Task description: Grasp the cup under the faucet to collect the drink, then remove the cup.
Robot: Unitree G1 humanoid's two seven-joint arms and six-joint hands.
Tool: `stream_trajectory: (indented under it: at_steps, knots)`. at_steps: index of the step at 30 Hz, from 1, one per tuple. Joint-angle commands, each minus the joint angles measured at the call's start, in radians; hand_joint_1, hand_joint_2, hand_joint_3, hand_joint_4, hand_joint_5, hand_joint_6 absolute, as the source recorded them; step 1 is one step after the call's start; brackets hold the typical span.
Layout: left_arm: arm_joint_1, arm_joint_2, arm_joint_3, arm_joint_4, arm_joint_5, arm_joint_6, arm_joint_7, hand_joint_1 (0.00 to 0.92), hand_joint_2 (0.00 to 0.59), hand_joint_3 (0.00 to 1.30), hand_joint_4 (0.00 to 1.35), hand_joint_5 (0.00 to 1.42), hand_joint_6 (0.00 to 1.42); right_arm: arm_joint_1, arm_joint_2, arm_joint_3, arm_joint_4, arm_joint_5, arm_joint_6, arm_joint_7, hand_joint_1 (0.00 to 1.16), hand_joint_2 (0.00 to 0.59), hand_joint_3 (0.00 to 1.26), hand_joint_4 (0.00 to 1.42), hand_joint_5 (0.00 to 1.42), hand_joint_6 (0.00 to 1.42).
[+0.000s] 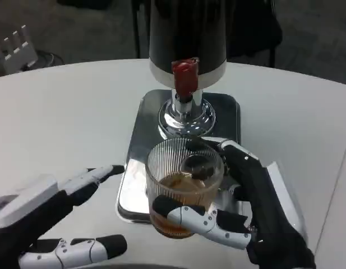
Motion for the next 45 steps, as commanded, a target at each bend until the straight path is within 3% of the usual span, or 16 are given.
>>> stream_trajectory:
  at_steps: [1,8,14,45]
  knots:
    - [0.070,-0.012,0.061,-0.088,0.041,-0.002,0.007,0.000,0.102,0.00,0.00,0.00,0.12,0.015,0.010,0.017,-0.072,0.003,-0.014,0.025,0.94,0.149,1.09,1.26,1.42,1.42]
    - [0.143,-0.022,0.101,-0.162,0.053,-0.034,-0.007,0.000,0.102,0.00,0.00,0.00,0.08,0.061,-0.015,0.002,-0.142,0.016,-0.012,0.088,0.95,0.148,1.10,1.26,1.42,1.42]
    - [0.147,-0.022,0.098,-0.181,0.053,-0.039,-0.005,0.000,0.102,0.00,0.00,0.00,0.07,0.105,-0.023,-0.003,-0.191,0.015,-0.010,0.115,0.95,0.148,1.10,1.26,1.42,1.42]
    - [0.074,-0.012,0.049,-0.170,0.049,0.012,-0.017,0.000,0.096,0.00,0.00,0.00,0.06,0.138,-0.022,-0.051,-0.224,0.022,-0.010,0.147,0.96,0.150,1.11,1.28,1.42,1.42]
